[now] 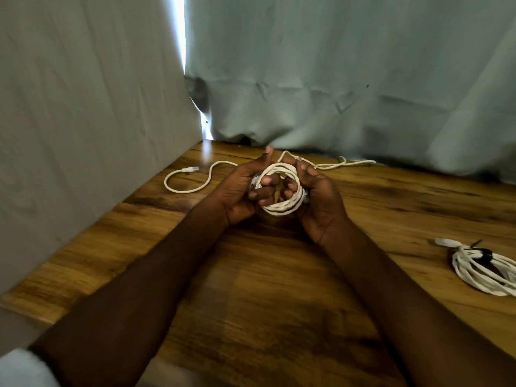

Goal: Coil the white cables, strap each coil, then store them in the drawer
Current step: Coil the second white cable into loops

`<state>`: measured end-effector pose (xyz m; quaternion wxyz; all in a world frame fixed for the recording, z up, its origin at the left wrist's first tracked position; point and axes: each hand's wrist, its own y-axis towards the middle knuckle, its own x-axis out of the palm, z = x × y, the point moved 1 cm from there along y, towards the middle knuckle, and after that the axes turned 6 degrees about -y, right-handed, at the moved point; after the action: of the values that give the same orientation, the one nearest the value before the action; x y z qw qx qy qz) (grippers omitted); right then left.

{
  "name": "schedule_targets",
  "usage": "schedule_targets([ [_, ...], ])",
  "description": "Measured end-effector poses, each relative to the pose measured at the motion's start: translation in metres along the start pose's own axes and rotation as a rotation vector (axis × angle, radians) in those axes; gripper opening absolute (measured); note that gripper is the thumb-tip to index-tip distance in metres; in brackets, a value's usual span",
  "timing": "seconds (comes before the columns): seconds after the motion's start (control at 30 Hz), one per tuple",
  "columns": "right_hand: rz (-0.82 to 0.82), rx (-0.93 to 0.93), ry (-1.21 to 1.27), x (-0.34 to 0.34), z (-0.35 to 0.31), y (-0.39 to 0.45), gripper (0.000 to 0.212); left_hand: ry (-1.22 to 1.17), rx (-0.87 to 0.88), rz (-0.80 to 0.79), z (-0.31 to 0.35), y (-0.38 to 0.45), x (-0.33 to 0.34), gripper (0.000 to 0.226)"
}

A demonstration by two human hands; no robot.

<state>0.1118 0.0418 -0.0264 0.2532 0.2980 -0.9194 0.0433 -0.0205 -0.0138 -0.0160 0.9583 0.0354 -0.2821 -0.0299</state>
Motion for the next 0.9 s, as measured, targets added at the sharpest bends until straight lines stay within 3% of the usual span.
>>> schedule_targets([
  [0.1, -0.02, 0.011, 0.016, 0.001, 0.0, -0.001, 0.031, 0.088, 0.008, -0.004, 0.002, -0.003, 0.002, 0.037],
  [0.2, -0.1, -0.043, -0.046, 0.004, -0.001, -0.002, 0.031, 0.012, 0.066, 0.048, 0.004, 0.0, 0.0, 0.049],
  [0.23, -0.134, -0.135, -0.19, 0.004, -0.002, -0.001, 0.032, -0.028, 0.084, 0.065, 0.004, 0.001, -0.002, 0.048],
  [0.3, -0.191, -0.432, -0.747, -0.003, -0.006, -0.001, 0.037, -0.109, 0.123, 0.087, 0.006, 0.002, -0.006, 0.032],
  [0.37, -0.238, -0.603, -1.228, -0.01, -0.006, -0.003, 0.06, -0.124, 0.129, 0.115, 0.007, 0.004, -0.012, 0.027],
  [0.4, -0.238, -0.62, -1.338, -0.012, -0.006, -0.005, 0.076, -0.115, 0.123, 0.126, 0.007, 0.004, -0.014, 0.031],
  [0.47, -0.227, -0.627, -1.418, -0.013, -0.005, -0.007, 0.097, -0.092, 0.098, 0.13, 0.005, 0.003, -0.014, 0.04],
  [0.57, -0.174, -0.674, -1.558, -0.014, -0.002, -0.008, 0.099, -0.116, 0.087, 0.121, 0.005, 0.004, -0.014, 0.043],
  [0.7, -0.219, -0.652, -1.617, -0.011, -0.004, -0.011, 0.11, -0.203, 0.071, 0.078, 0.004, 0.003, -0.014, 0.036],
  [0.77, -0.222, -0.67, -1.662, -0.01, -0.004, -0.012, 0.117, -0.227, 0.07, 0.085, 0.003, 0.003, -0.013, 0.043],
  [0.9, -0.174, -0.711, -1.697, -0.01, -0.002, -0.014, 0.108, -0.234, 0.061, 0.091, 0.003, 0.004, -0.012, 0.051],
])
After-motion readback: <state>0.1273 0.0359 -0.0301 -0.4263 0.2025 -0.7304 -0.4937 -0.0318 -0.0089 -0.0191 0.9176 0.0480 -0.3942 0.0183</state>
